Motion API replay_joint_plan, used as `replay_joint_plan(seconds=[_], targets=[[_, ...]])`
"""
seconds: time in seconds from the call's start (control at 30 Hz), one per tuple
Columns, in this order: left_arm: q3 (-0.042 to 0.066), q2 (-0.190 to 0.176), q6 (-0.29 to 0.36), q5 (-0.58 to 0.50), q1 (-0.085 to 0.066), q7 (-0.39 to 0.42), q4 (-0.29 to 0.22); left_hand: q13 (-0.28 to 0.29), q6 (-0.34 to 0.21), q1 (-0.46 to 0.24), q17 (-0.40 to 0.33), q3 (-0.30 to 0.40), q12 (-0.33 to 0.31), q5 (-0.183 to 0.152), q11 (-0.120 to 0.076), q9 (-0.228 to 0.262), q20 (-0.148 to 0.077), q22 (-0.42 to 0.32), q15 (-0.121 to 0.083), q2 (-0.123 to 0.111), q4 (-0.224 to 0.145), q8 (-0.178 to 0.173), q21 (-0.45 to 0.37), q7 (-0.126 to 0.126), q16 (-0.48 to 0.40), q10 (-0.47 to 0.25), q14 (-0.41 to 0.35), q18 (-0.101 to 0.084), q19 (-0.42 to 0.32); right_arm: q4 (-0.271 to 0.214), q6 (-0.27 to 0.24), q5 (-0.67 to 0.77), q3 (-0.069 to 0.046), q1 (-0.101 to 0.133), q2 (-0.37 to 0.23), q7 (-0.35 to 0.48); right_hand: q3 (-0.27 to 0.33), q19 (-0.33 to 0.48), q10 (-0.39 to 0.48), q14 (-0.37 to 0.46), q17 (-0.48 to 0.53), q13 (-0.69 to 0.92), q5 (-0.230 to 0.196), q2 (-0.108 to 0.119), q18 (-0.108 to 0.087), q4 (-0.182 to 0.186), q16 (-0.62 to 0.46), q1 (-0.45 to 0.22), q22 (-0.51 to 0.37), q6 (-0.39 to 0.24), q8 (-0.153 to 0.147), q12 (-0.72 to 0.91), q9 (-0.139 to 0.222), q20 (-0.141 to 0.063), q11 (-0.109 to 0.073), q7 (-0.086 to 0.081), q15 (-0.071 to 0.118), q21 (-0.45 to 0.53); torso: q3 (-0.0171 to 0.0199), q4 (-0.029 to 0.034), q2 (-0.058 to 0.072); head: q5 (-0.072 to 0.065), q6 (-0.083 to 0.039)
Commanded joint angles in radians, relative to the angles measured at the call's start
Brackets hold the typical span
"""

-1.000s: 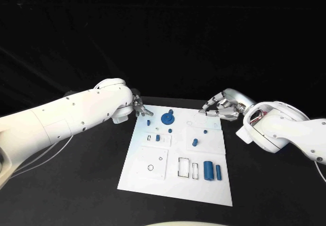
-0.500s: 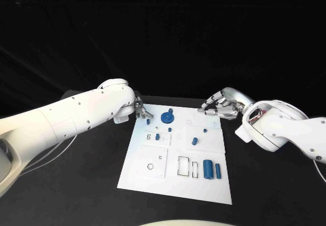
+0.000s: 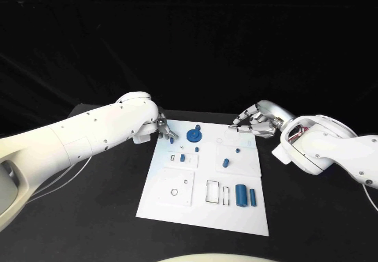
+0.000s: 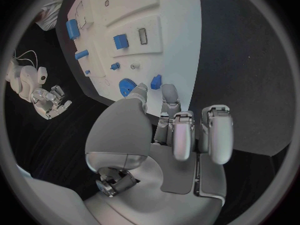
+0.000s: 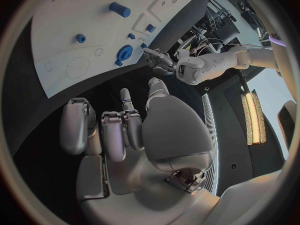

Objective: Assemble the parts on the task board

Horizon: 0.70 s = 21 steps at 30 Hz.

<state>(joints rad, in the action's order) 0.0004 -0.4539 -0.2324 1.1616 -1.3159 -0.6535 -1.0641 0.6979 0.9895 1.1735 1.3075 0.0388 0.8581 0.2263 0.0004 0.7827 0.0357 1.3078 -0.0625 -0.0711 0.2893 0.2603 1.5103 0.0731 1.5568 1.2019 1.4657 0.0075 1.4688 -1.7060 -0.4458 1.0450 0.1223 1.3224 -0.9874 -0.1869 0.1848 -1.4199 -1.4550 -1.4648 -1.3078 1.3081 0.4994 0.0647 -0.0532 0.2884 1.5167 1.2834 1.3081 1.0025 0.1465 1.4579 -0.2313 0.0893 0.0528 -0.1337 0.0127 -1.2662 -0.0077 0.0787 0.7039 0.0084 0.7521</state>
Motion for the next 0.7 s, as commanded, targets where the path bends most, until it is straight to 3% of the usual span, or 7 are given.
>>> replay_joint_plan(seconds=[0.03,0.4,0.7], targets=[[0.0,0.005,-0.032,-0.012,0.0,0.005,0.0,0.0,0.01,0.002,0.252,-0.007,0.005,0.004,0.001,-0.002,0.006,0.176,0.004,0.009,0.001,-0.006,0.004,0.001,0.005,0.004,0.101,0.015,0.045,-0.001,-0.001,0.011,0.0,-0.001,0.002,0.008,0.005,0.009,0.006,-0.08,-0.162,0.122,-0.001,-0.009,-0.017,-0.001,-0.003,0.001,0.083,-0.007,0.004,-0.005,-0.002,0.001,0.0,0.002,0.005,0.003,-0.0001,-0.0005,0.0,0.0,0.001],[0.0,0.007,-0.03,-0.022,0.001,0.008,-0.002,-0.002,0.015,0.015,0.253,-0.009,0.006,0.004,0.0,-0.007,0.007,0.177,0.004,0.02,0.0,-0.009,0.004,0.001,0.006,0.006,0.102,0.015,0.046,0.0,-0.001,0.011,0.0,-0.001,0.003,0.006,0.005,0.008,0.006,-0.08,-0.162,0.121,0.001,-0.012,-0.017,-0.001,-0.003,0.001,0.083,-0.007,0.004,-0.005,-0.002,0.001,0.0,0.002,0.005,0.003,0.0,0.0003,0.0,-0.003,0.0],[0.0,0.008,-0.022,-0.029,0.001,0.0,-0.001,-0.002,0.024,0.052,0.256,-0.002,0.009,0.005,-0.001,-0.019,0.006,0.178,0.003,0.059,-0.002,-0.017,0.004,-0.001,0.008,0.009,0.103,0.015,0.046,-0.001,-0.001,0.011,0.0,-0.001,0.004,0.006,0.005,0.008,0.006,-0.08,-0.162,0.121,0.003,-0.014,-0.017,0.0,-0.003,0.0,0.083,-0.006,0.005,-0.005,-0.002,0.001,0.0,0.002,0.005,0.003,-0.0001,-0.0008,0.0,-0.002,0.001]])
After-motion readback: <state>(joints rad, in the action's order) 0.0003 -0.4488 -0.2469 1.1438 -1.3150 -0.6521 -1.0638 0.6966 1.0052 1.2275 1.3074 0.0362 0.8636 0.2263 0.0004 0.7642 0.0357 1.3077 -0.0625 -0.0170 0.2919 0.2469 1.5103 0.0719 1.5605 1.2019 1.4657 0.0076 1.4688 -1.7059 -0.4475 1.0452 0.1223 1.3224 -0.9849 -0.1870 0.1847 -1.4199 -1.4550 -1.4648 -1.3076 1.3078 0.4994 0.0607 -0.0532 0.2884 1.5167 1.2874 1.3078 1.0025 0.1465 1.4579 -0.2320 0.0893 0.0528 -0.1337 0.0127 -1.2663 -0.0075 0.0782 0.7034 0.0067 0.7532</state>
